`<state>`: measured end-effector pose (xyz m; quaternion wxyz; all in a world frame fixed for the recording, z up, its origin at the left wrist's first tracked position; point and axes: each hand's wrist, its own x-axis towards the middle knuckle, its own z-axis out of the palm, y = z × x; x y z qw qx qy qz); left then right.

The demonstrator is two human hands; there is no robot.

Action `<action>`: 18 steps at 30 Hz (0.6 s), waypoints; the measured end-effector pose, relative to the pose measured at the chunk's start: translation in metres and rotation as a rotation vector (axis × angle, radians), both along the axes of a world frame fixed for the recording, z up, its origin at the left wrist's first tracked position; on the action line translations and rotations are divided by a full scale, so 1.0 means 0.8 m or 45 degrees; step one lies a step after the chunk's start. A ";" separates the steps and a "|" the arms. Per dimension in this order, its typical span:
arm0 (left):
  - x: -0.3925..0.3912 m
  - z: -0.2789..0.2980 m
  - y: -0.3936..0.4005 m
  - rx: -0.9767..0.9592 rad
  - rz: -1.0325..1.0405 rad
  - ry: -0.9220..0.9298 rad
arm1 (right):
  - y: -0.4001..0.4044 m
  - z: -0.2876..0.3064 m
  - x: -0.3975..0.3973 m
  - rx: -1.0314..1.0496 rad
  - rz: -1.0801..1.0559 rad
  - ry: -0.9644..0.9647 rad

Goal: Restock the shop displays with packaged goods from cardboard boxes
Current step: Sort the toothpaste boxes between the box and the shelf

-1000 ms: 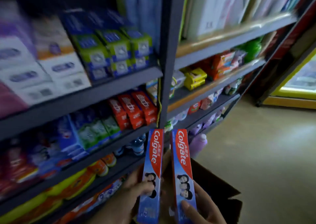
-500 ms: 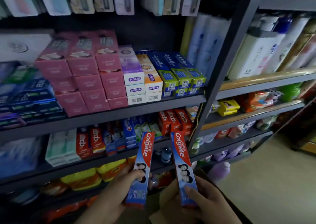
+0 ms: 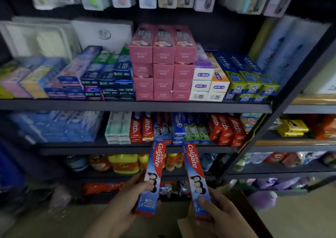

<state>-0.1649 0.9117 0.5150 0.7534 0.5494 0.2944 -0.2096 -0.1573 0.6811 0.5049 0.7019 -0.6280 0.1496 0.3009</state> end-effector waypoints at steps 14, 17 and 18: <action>0.014 -0.047 0.041 -0.207 0.403 -0.031 | 0.083 -0.047 0.053 0.089 -0.020 0.061; 0.049 -0.047 0.045 -0.270 0.382 -0.072 | 0.105 -0.053 0.085 0.153 -0.080 0.014; 0.064 -0.049 0.047 -0.267 0.394 -0.080 | 0.112 -0.054 0.098 0.161 -0.095 -0.014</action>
